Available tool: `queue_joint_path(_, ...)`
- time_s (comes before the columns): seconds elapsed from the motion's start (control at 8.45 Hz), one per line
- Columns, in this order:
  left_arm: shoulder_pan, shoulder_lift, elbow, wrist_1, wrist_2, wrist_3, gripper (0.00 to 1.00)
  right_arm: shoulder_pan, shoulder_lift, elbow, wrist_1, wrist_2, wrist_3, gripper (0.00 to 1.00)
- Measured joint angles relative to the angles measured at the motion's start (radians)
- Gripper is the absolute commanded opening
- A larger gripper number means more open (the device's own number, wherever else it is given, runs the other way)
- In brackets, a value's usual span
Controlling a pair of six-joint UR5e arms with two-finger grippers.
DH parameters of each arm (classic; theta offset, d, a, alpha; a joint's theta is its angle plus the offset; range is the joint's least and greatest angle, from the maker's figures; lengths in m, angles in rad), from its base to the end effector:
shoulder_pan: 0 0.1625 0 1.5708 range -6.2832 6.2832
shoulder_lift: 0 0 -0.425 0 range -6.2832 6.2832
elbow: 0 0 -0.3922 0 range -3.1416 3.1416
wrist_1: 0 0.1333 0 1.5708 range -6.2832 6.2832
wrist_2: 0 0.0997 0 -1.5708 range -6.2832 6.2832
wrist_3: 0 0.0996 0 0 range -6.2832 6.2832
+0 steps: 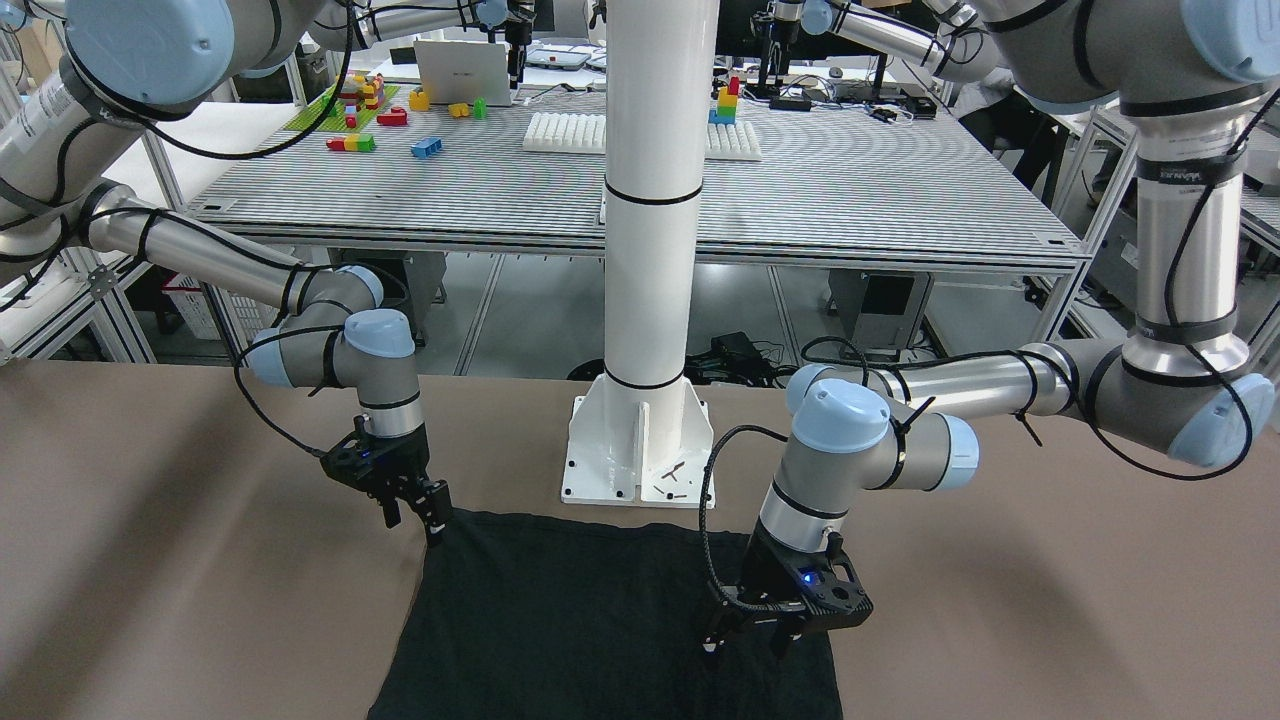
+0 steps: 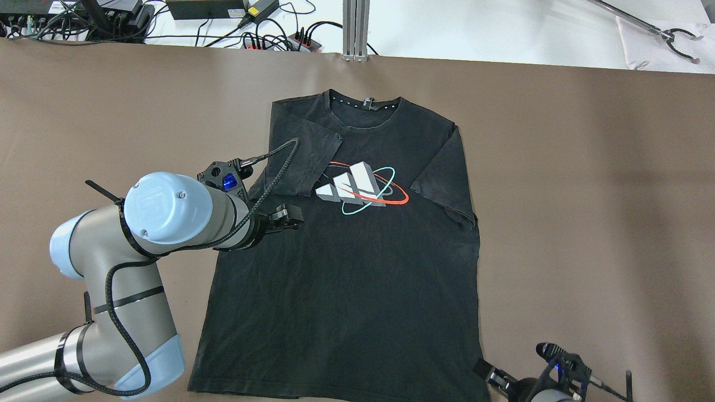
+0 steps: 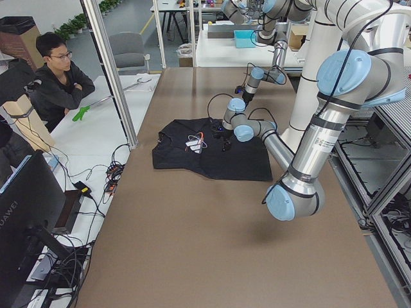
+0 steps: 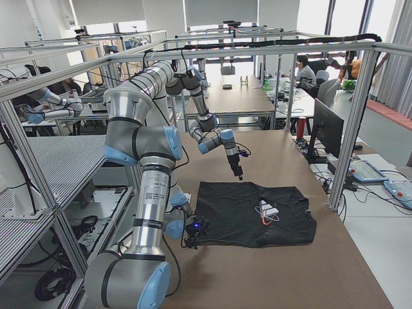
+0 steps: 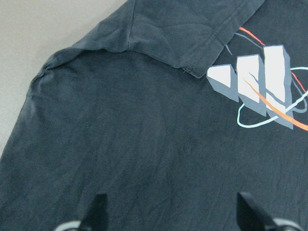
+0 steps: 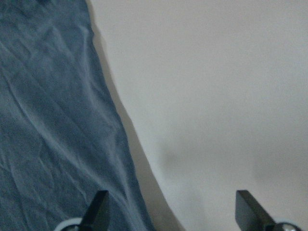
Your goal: Fold clothes
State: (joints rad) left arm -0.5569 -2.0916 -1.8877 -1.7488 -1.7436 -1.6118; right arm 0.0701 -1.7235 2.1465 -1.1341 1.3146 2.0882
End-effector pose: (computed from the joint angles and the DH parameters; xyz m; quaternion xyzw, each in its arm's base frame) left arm 0.4563 -0.4210 0.2067 0.0507 0.4877 -0.2163 0.8443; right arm -0.4189 -0.1883 0.4089 0.0216 -0.4288 0.3120 0.8475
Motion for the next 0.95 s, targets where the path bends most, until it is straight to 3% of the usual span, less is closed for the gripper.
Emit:
queue_joint_path(0.35,0.021,0.018,-0.007,0.001,0.056,-0.007,0.94,-0.174,-0.014,0.024,-0.075,-0.136,0.136,0.64)
queue_joint_path(0.59,0.024,0.025,-0.005,0.002,0.064,-0.007,0.94,-0.200,-0.011,0.026,-0.087,-0.158,0.152,0.53)
queue_joint_path(0.95,0.031,0.028,-0.002,0.002,0.074,-0.008,0.94,-0.204,0.013,0.023,-0.095,-0.179,0.154,0.51)
